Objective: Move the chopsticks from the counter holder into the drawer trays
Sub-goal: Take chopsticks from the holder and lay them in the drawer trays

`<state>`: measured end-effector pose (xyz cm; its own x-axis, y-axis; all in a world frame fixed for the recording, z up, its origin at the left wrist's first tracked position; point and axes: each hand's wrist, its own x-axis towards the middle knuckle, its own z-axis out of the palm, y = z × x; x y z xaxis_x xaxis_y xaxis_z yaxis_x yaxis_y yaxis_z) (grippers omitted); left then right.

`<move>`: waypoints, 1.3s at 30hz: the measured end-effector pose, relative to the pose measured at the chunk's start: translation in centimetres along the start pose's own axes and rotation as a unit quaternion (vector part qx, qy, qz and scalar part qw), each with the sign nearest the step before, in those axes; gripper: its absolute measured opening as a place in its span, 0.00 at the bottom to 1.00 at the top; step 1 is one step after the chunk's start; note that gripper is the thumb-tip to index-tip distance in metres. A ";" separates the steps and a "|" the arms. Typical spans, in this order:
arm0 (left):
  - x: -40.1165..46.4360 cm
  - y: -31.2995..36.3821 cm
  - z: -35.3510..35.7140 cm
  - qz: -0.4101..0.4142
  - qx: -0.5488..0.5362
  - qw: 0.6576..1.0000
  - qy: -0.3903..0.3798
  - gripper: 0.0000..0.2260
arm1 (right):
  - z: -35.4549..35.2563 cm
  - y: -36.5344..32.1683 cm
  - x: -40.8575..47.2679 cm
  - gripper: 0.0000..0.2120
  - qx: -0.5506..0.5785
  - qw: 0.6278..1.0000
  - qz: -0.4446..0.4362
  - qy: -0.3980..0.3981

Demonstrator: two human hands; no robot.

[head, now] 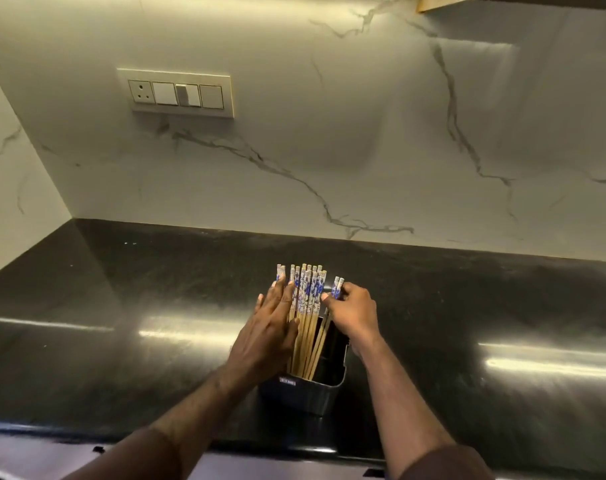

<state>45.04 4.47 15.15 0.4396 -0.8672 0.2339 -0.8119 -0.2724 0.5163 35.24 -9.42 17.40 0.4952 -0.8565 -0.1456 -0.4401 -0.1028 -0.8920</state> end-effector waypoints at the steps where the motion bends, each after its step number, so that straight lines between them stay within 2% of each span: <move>1: 0.3 -0.3 0.1 -0.002 0.004 1.000 0.008 0.29 | 0.0 -0.1 0.4 0.08 0.024 0.999 0.004 -0.020; 6: 1.6 -1.0 0.1 0.004 0.001 0.999 0.041 0.30 | 0.1 -0.4 1.6 0.12 0.101 0.992 -0.002 -0.079; 14: 1.9 -1.0 0.0 0.011 -0.008 0.999 0.046 0.30 | -0.2 -0.2 1.6 0.11 0.120 0.992 -0.012 -0.046; 17: 1.6 -0.3 -0.5 0.021 -0.019 0.998 0.056 0.30 | -0.8 -0.6 0.6 0.10 0.125 0.992 -0.020 -0.007; 21: 0.8 2.3 -2.1 0.047 -0.071 0.994 0.076 0.31 | -2.4 -3.0 -1.5 0.11 0.143 0.985 -0.091 0.039; 23: 0.4 4.1 -3.3 0.041 -0.131 0.987 0.079 0.30 | -3.8 -5.1 -3.3 0.11 0.138 0.979 -0.147 0.038; 26: -0.5 7.2 -5.7 0.009 -0.257 0.965 0.060 0.25 | -6.1 -8.3 -6.6 0.11 0.170 0.964 -0.207 0.000; 30: -2.8 10.5 -8.5 0.022 -0.396 0.918 0.006 0.11 | -8.7 -10.2 -11.4 0.12 0.212 0.948 -0.237 -0.028; 35: -6.7 13.8 -7.7 0.014 -0.509 0.858 -0.071 0.11 | -11.2 -7.8 -17.4 0.13 0.211 0.954 -0.214 0.001; 39: -9.6 16.9 -4.2 -0.049 -0.605 0.791 -0.081 0.12 | -13.6 -1.2 -22.0 0.12 0.145 0.979 -0.141 0.036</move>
<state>28.71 10.00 25.09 0.3423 -0.9357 0.0858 0.2278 0.1712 0.9585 14.68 2.68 27.45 0.5069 -0.8495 0.1459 -0.0572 -0.2021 -0.9777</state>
